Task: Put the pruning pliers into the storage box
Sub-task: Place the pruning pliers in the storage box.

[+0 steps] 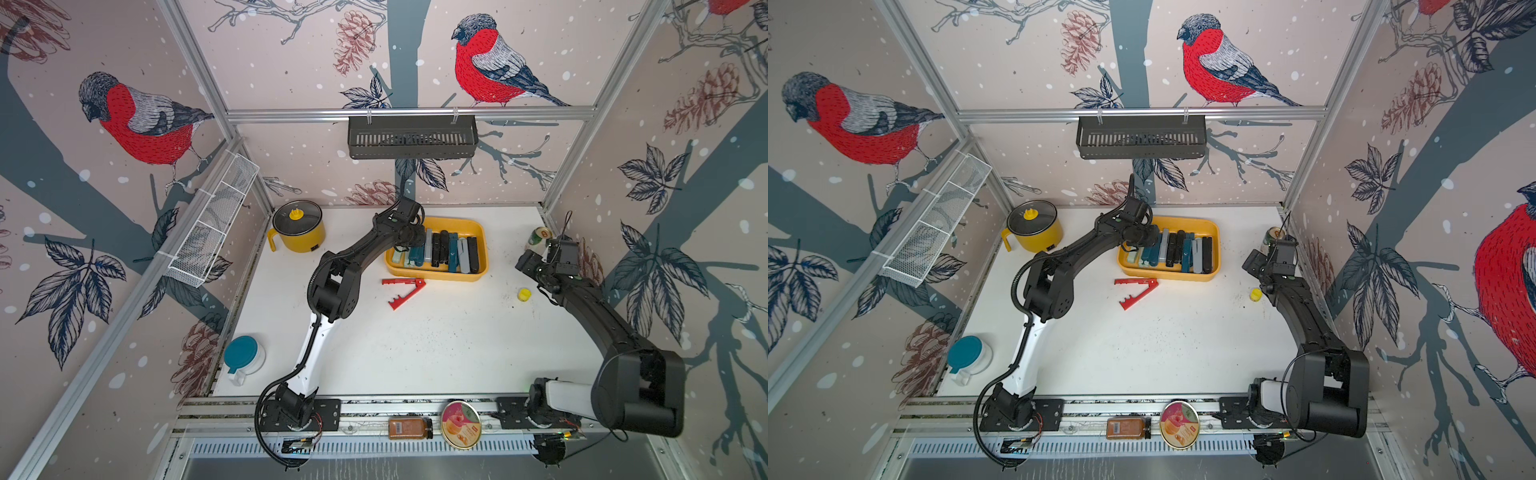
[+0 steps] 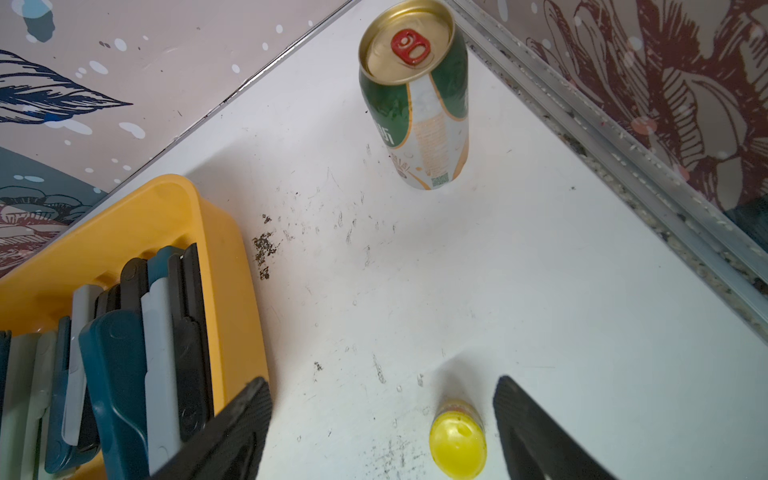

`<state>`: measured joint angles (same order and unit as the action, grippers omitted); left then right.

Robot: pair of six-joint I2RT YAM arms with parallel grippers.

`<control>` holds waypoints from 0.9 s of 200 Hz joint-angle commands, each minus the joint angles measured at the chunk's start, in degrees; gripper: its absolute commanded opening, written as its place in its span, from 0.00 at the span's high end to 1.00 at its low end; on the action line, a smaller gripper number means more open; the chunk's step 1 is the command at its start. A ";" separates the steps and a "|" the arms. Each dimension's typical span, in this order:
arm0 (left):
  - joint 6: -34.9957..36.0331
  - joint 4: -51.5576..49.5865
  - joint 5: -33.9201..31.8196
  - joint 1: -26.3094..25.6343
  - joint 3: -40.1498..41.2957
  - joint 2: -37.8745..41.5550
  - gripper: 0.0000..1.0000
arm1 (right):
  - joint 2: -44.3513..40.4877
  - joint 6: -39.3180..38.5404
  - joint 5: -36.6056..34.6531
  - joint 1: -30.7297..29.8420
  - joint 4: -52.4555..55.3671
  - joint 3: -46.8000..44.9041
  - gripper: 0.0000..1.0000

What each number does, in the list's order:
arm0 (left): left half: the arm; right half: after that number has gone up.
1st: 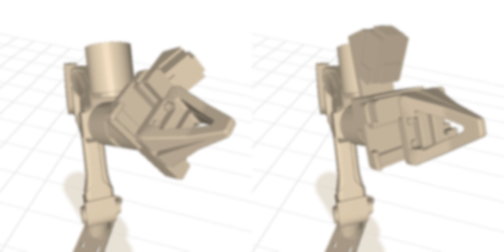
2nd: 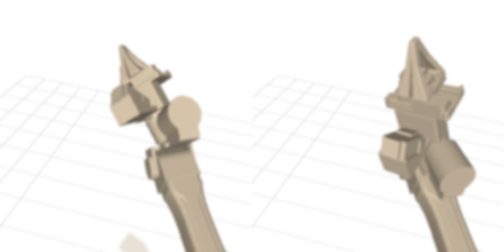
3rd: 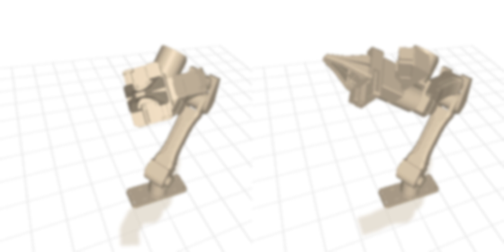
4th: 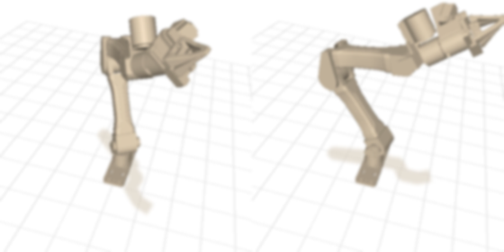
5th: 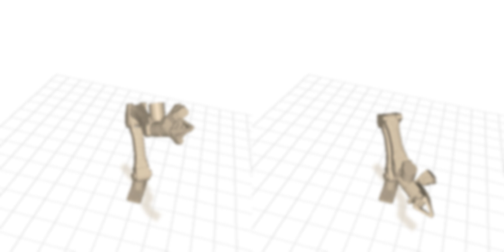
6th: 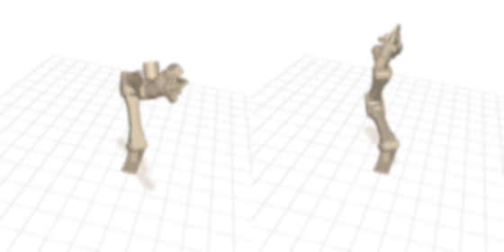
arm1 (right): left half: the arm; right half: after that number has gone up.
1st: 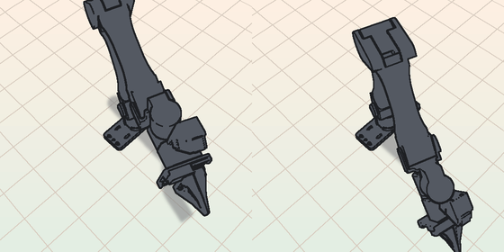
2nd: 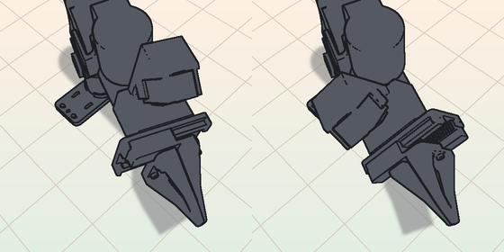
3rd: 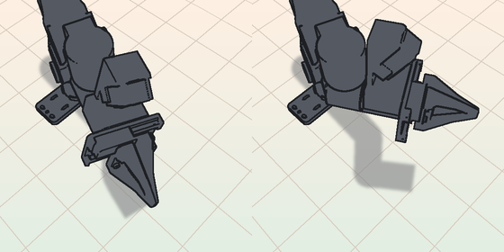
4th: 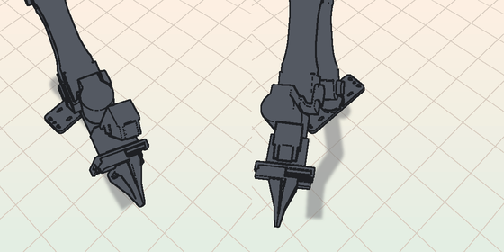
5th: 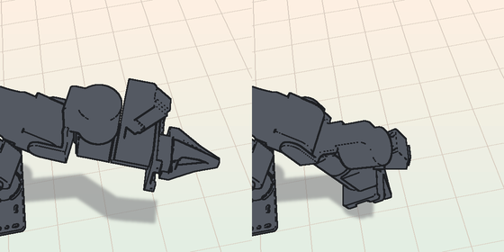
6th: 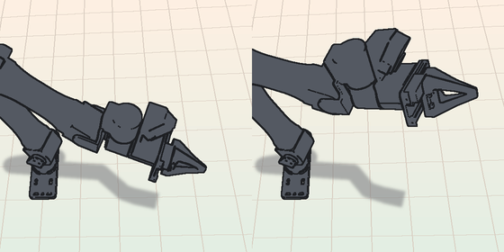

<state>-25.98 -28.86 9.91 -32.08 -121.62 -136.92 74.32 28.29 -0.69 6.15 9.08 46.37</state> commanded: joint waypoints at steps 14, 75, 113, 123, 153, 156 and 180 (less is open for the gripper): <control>-3.74 2.71 4.48 -1.27 -4.13 -2.65 0.86 | -0.14 -0.17 -0.28 0.04 -0.45 -0.36 0.15; -7.33 5.25 6.61 -3.07 -5.34 -4.84 0.82 | 0.02 -0.23 -0.10 0.07 -0.80 -0.67 0.15; -8.81 5.87 5.80 -3.78 -5.31 -5.02 0.79 | 0.03 -0.21 -0.06 0.10 -0.91 -0.92 0.15; -9.11 6.01 5.65 -3.87 -5.33 -5.02 0.78 | -0.01 -0.29 0.00 0.09 -0.95 -1.01 0.15; -9.42 6.00 5.10 -4.05 -5.43 -5.62 0.72 | 0.03 -0.17 0.16 0.09 -1.13 -1.15 0.15; -9.54 5.99 5.18 -4.05 -5.46 -5.77 0.72 | 0.02 -0.18 0.18 0.09 -1.15 -1.18 0.15; -10.05 6.00 5.33 -4.22 -5.56 -6.51 0.68 | -0.12 -0.23 0.16 0.09 -1.17 -1.15 0.15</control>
<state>-35.09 -24.67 14.96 -36.07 -126.65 -142.80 74.32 28.29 -0.62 6.20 8.91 45.19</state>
